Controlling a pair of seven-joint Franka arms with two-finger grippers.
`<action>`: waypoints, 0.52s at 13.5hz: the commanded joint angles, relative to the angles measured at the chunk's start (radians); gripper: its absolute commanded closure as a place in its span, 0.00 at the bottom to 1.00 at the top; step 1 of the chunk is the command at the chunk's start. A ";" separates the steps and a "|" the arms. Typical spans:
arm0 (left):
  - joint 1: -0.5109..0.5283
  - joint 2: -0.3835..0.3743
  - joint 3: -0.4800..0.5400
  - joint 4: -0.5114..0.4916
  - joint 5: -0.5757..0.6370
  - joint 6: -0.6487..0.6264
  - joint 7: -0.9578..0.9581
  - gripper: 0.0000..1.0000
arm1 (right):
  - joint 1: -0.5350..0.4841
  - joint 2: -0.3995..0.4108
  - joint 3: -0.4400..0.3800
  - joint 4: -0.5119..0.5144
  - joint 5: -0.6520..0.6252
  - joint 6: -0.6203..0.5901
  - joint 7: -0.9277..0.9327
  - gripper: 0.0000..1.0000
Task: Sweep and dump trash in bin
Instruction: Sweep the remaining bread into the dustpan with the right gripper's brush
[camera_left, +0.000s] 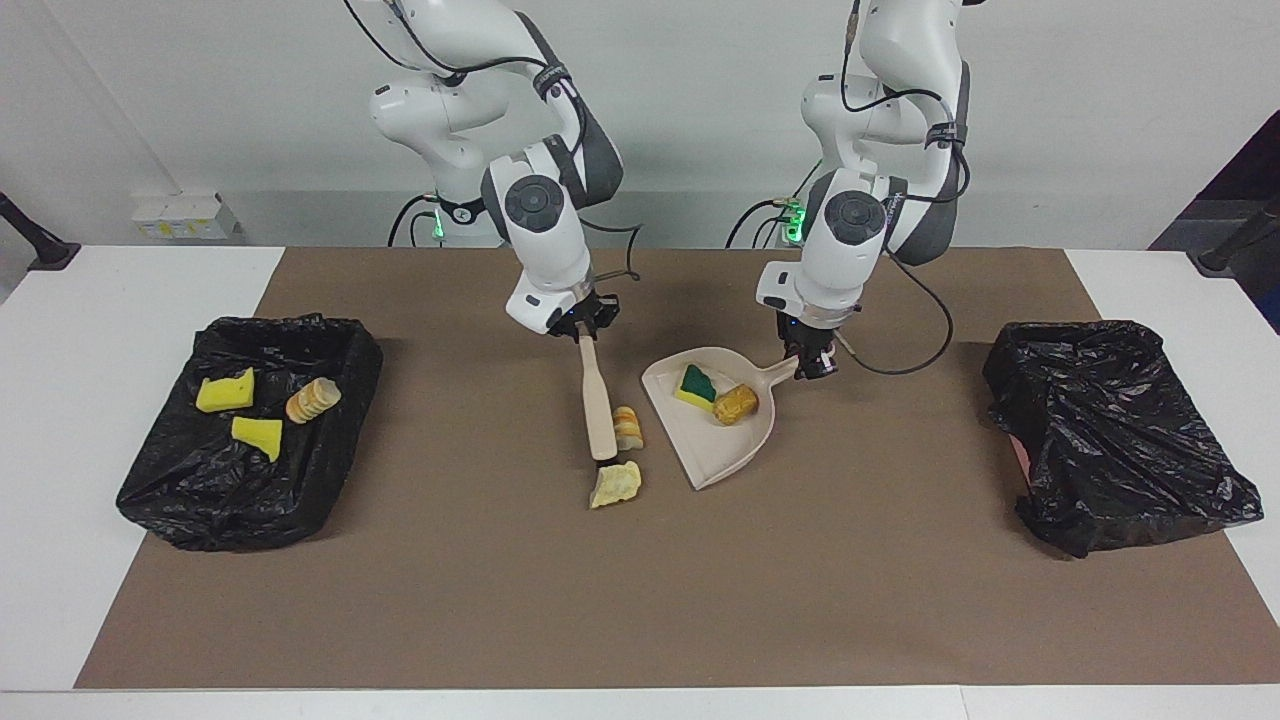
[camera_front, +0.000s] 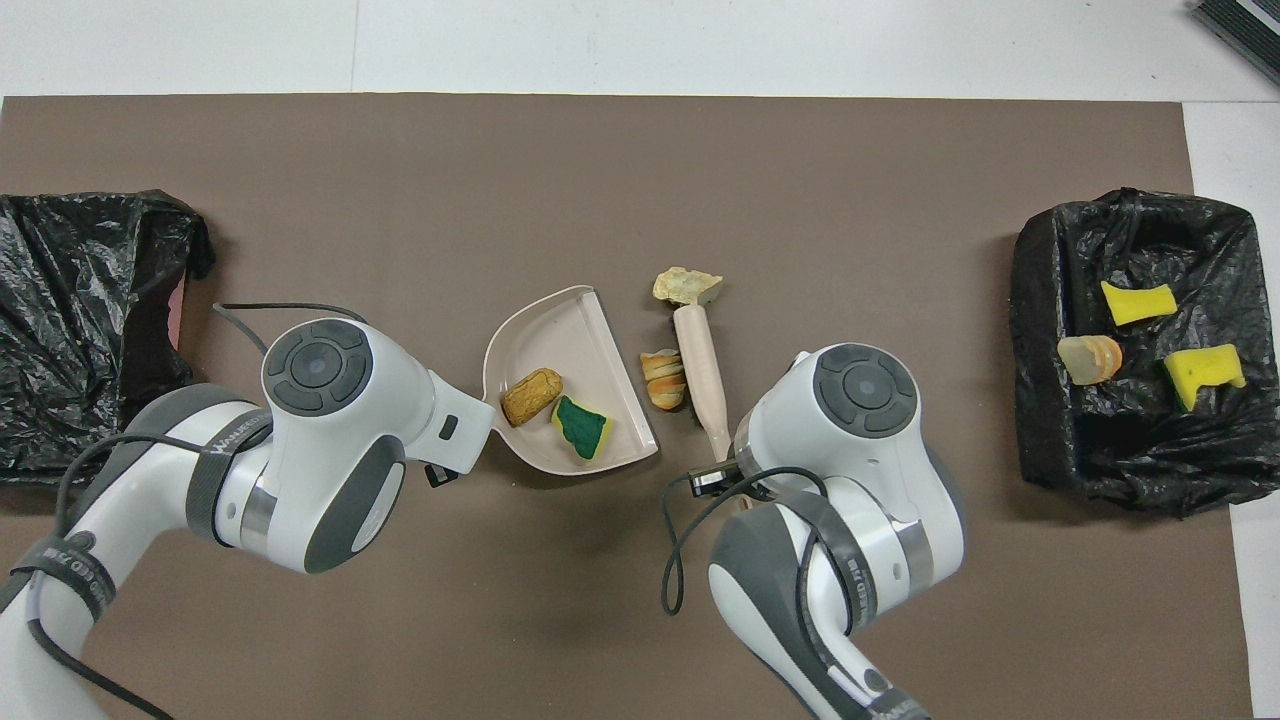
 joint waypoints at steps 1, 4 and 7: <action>-0.010 -0.025 0.009 -0.029 0.016 0.026 -0.016 1.00 | 0.020 -0.023 0.015 0.013 0.058 -0.052 -0.078 1.00; -0.010 -0.025 0.009 -0.029 0.014 0.027 -0.016 1.00 | -0.001 -0.035 0.015 0.111 0.077 -0.176 -0.080 1.00; -0.010 -0.025 0.009 -0.029 0.016 0.027 -0.018 1.00 | -0.076 -0.016 0.011 0.184 -0.045 -0.224 -0.078 1.00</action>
